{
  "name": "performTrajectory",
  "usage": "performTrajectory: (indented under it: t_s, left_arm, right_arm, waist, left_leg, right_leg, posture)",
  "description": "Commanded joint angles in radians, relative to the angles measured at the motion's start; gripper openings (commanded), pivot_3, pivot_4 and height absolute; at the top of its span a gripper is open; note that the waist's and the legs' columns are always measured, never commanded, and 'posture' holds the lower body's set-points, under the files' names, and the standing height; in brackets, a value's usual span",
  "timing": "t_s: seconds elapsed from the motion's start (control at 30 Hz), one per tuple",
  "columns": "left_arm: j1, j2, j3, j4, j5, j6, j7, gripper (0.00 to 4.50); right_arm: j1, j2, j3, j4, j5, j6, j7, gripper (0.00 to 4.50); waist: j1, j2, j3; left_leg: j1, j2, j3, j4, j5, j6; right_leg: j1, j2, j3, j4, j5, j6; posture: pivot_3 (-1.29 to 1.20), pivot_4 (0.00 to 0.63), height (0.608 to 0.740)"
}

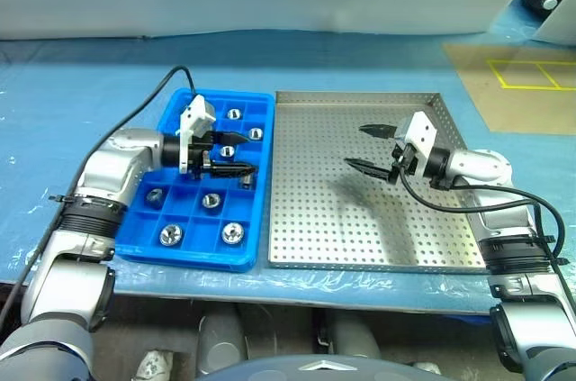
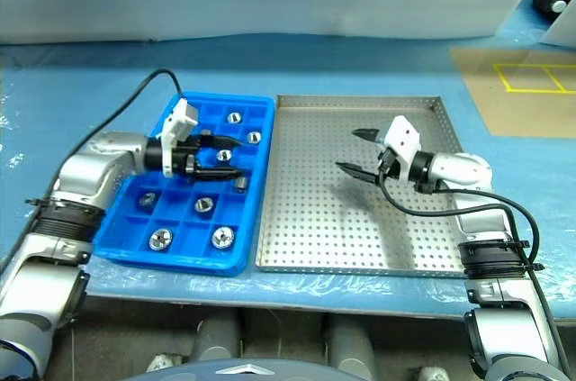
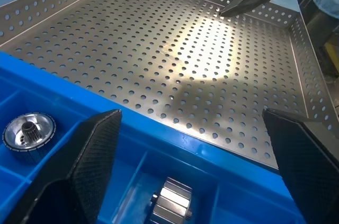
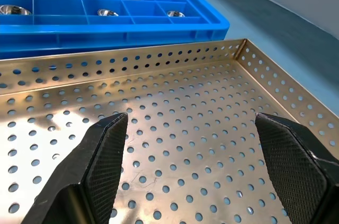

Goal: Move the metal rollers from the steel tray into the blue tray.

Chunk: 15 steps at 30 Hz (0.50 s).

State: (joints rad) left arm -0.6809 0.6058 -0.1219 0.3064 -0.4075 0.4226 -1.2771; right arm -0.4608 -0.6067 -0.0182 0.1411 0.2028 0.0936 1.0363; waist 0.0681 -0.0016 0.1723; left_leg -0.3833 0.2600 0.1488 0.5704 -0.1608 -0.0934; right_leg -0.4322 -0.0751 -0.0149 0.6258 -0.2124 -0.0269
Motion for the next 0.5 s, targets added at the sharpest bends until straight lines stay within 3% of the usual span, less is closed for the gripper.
performTrajectory:
  t_s: [0.03, 0.5]
  left_arm:
    - [0.006, 0.000, 0.014, -0.012, 0.024, -0.042, 0.004, 4.50]
    - [0.045, 0.012, 0.062, -0.092, 0.017, -0.017, 0.037, 4.50]
  right_arm:
    - [-0.027, 0.010, -0.005, -0.049, 0.023, 0.011, -0.023, 3.93]
    - [-0.093, 0.025, 0.021, 0.025, 0.016, -0.005, -0.011, 3.93]
  waist:
    - [0.000, 0.000, 0.000]
    - [0.004, 0.000, 0.000]
  left_leg:
    - [0.000, 0.000, 0.000, 0.000, 0.000, 0.000]
    - [-0.001, 0.000, 0.000, 0.000, -0.001, 0.001]
  right_leg:
    - [0.000, 0.000, 0.000, 0.000, 0.000, 0.000]
    - [0.000, 0.000, 0.000, -0.001, 0.000, 0.000]
  posture:
    - [-0.08, 0.150, 0.740]
    - [-0.03, 0.150, 0.740]
